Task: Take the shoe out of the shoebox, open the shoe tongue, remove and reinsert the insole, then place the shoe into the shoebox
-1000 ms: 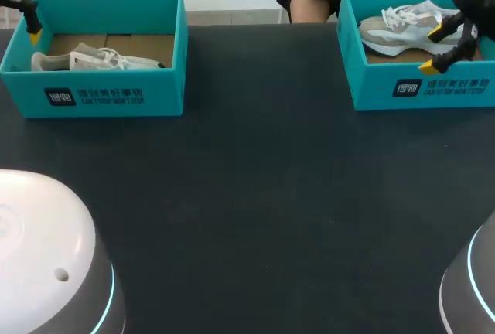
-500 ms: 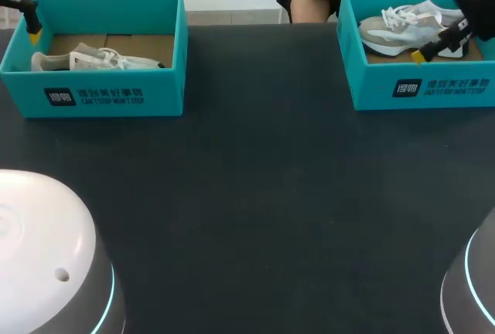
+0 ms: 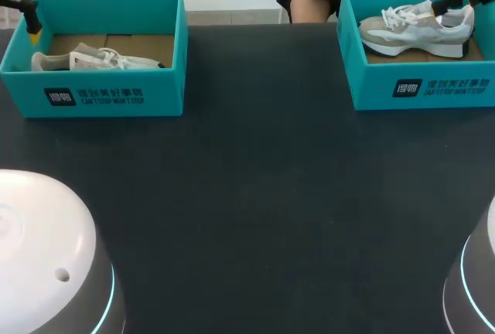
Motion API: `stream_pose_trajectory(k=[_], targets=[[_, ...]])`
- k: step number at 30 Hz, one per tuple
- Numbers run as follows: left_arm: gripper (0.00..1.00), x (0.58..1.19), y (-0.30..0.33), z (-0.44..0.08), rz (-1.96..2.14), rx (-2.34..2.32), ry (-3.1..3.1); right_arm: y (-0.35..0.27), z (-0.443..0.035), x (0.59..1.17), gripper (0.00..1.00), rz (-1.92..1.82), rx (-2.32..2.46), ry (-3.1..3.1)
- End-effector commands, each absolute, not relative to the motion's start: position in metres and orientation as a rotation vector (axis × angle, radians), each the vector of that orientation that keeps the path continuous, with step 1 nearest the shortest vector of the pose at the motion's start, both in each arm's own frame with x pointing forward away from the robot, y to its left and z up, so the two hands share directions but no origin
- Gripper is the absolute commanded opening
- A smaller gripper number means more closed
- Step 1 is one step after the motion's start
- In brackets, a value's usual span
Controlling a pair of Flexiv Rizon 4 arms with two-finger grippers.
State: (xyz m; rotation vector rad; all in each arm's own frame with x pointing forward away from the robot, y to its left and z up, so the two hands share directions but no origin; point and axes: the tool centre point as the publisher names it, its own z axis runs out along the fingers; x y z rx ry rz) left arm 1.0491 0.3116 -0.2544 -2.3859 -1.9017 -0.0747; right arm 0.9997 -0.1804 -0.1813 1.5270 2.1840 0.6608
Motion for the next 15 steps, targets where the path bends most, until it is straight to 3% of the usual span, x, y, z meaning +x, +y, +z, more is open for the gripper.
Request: stream_pose_trajectory(k=[1,15], targets=[[1.0,1.049,0.312,-0.255,-0.076,-2.386,-1.901,-0.176,-0.181,1.011,1.0,0.632,1.543,2.2],[1.0,1.049,0.312,-0.255,-0.076,-2.386,-1.901,-0.179,-0.197,1.028,1.0,0.6,1.698,2.064]])
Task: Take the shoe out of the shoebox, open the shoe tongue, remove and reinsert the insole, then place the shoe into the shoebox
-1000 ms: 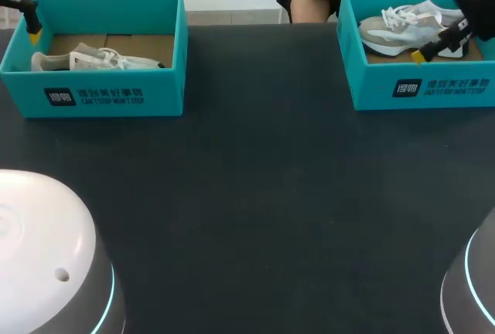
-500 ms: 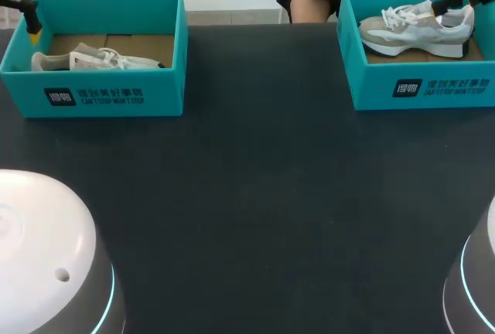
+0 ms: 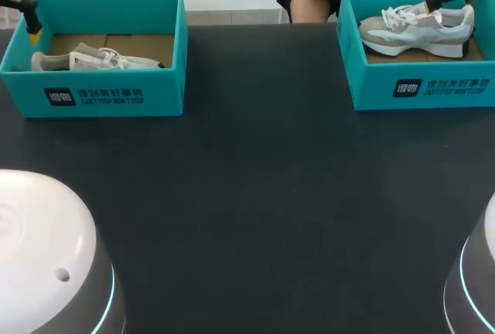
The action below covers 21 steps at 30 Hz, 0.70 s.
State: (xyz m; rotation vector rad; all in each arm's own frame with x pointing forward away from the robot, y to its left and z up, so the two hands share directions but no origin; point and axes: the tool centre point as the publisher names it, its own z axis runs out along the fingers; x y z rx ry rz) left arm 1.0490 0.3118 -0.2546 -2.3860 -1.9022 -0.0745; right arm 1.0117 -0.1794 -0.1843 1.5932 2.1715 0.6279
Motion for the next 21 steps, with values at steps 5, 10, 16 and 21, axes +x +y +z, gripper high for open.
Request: stream_pose_trajectory(k=[5,10,16,21], targets=[[1.0,1.049,0.312,-0.255,-0.076,-2.386,-1.901,-0.203,-0.21,1.056,1.0,0.455,1.911,1.945],[1.0,1.049,0.312,-0.255,-0.076,-2.386,-1.901,-0.232,-0.22,1.08,1.0,0.343,2.04,1.825],[1.0,1.049,0.312,-0.255,-0.076,-2.386,-1.901,-0.261,-0.236,1.102,1.0,0.25,2.163,1.728],[1.0,1.049,0.312,-0.255,-0.076,-2.386,-1.901,-0.282,-0.254,1.117,1.0,0.201,2.26,1.622]])
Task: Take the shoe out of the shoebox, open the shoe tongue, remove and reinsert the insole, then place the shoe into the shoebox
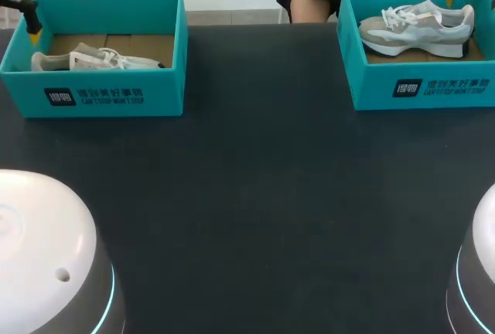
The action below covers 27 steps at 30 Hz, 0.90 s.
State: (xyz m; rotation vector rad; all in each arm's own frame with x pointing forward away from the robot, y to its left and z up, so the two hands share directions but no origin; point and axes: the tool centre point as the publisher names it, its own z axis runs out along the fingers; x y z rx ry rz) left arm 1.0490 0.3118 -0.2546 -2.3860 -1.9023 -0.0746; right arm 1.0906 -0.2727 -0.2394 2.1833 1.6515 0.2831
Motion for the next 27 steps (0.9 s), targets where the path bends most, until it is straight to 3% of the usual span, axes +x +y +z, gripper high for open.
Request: stream_pose_trajectory(k=[1,15,16,17,22,25,27], targets=[[1.0,1.049,0.312,-0.255,-0.076,-2.386,-1.901,-0.286,-0.258,1.12,1.0,0.206,2.28,1.593],[1.0,1.049,0.312,-0.255,-0.076,-2.386,-1.901,-0.315,-0.302,1.161,0.99,0.12,2.343,1.67],[1.0,1.049,0.312,-0.255,-0.076,-2.386,-1.901,-0.316,-0.304,1.162,0.91,0.114,2.35,1.67],[1.0,1.049,0.312,-0.255,-0.076,-2.386,-1.901,-0.318,-0.307,1.163,0.75,0.111,2.359,1.675],[1.0,1.049,0.312,-0.255,-0.076,-2.386,-1.901,-0.323,-0.318,1.167,0.71,0.096,2.39,1.684],[1.0,1.049,0.312,-0.255,-0.076,-2.386,-1.901,-0.327,-0.325,1.17,0.61,0.082,2.409,1.689],[1.0,1.049,0.312,-0.255,-0.076,-2.386,-1.901,-0.328,-0.33,1.171,0.6,0.07,2.412,1.702]])
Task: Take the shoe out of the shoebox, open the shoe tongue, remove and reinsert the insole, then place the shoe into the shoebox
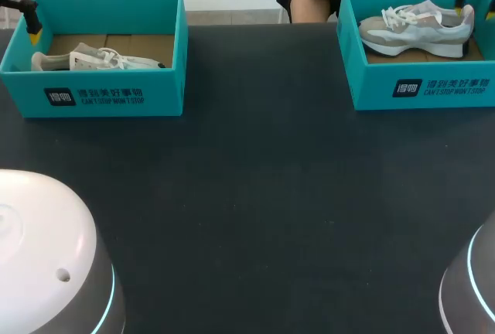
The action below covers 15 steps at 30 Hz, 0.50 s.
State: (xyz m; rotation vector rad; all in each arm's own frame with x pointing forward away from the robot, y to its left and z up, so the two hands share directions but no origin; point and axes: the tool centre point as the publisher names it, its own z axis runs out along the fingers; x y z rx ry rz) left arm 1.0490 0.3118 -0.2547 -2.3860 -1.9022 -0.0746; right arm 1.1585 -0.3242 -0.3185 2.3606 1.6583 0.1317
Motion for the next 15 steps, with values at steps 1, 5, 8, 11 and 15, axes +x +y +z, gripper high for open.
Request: stream_pose_trajectory(k=[1,5,8,11,15], targets=[[1.0,1.049,0.312,-0.255,-0.076,-2.386,-1.901,-0.329,-0.333,1.172,0.6,0.062,2.418,1.702],[1.0,1.049,0.312,-0.255,-0.076,-2.386,-1.901,-0.333,-0.339,1.176,0.56,0.045,2.422,1.721],[1.0,1.049,0.312,-0.255,-0.076,-2.386,-1.901,-0.334,-0.341,1.181,0.58,0.037,2.422,1.732],[1.0,1.049,0.312,-0.255,-0.076,-2.386,-1.901,-0.334,-0.346,1.184,0.6,0.019,2.421,1.753],[1.0,1.049,0.312,-0.255,-0.076,-2.386,-1.901,-0.334,-0.354,1.186,0.55,0.009,2.432,1.768]])
